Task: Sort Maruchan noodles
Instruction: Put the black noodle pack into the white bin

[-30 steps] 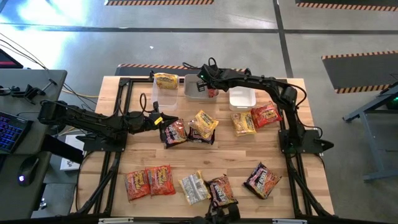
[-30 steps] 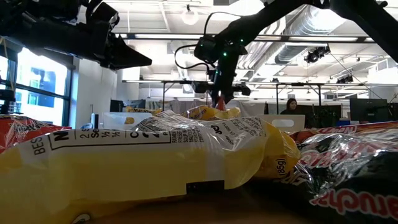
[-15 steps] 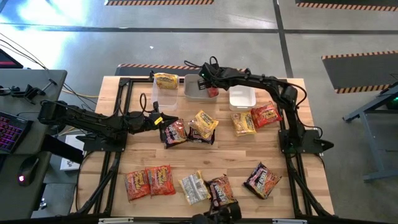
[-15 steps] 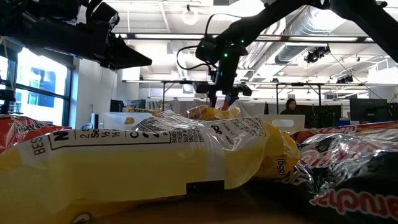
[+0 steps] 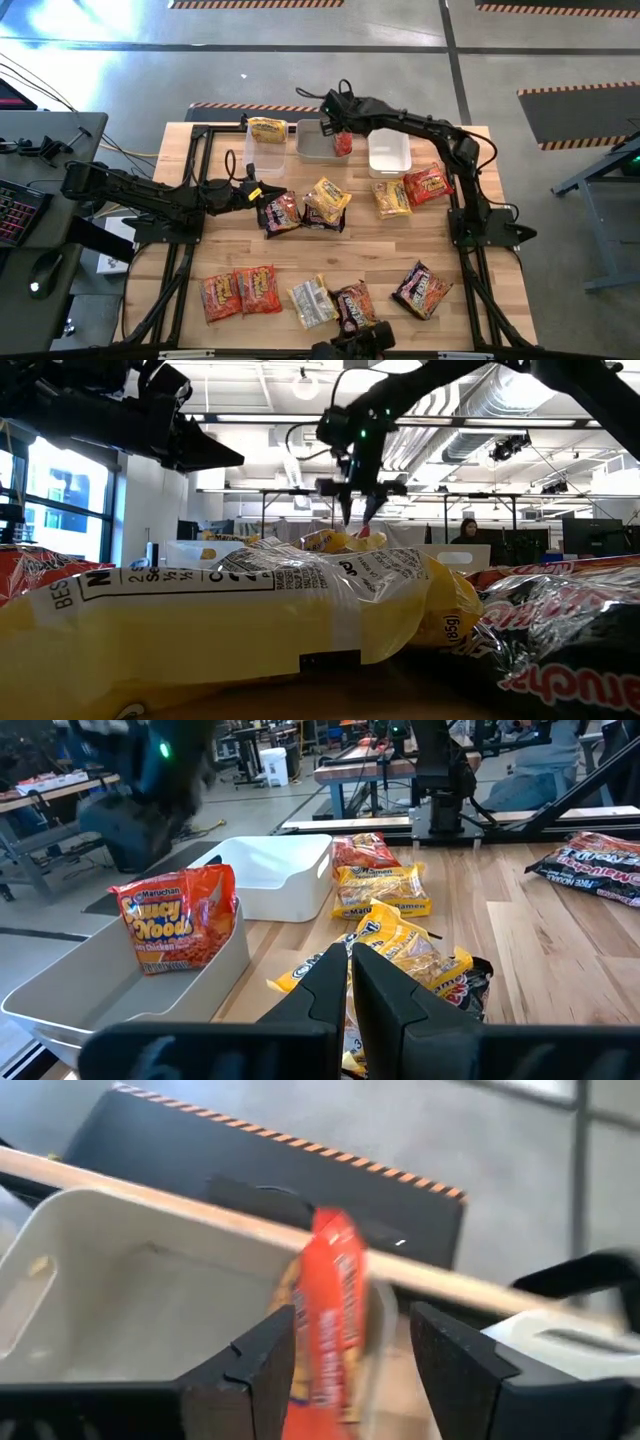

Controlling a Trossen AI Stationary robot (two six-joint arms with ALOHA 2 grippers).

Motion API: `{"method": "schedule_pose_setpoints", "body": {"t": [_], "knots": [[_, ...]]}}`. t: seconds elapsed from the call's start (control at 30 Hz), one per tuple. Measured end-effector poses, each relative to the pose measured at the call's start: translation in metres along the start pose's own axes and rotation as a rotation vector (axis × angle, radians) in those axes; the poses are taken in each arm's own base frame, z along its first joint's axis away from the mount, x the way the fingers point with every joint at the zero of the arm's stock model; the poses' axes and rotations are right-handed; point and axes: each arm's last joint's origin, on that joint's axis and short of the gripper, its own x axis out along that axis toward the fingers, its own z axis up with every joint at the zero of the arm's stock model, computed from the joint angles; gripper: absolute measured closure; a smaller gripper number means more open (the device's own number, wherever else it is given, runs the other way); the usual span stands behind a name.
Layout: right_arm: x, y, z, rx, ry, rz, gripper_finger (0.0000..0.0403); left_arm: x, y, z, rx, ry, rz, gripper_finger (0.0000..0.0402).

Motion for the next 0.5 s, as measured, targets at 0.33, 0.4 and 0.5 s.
{"method": "schedule_pose_setpoints", "body": {"t": [0.33,0.4,0.5], "knots": [[-0.104,-0.019,0.032,-0.404,0.059,-0.059,0.0326,0.0,0.0,-0.001,-0.014,0.007,-0.001,0.039],[-0.121,-0.018,0.029,-0.437,0.006,-0.088,0.0369,0.0,0.0,-0.001,-0.012,0.014,-0.003,0.039],[-0.132,-0.009,0.022,-0.488,-0.037,-0.049,0.0393,0.0,-0.001,-0.003,-0.008,0.026,-0.024,0.039]]}}
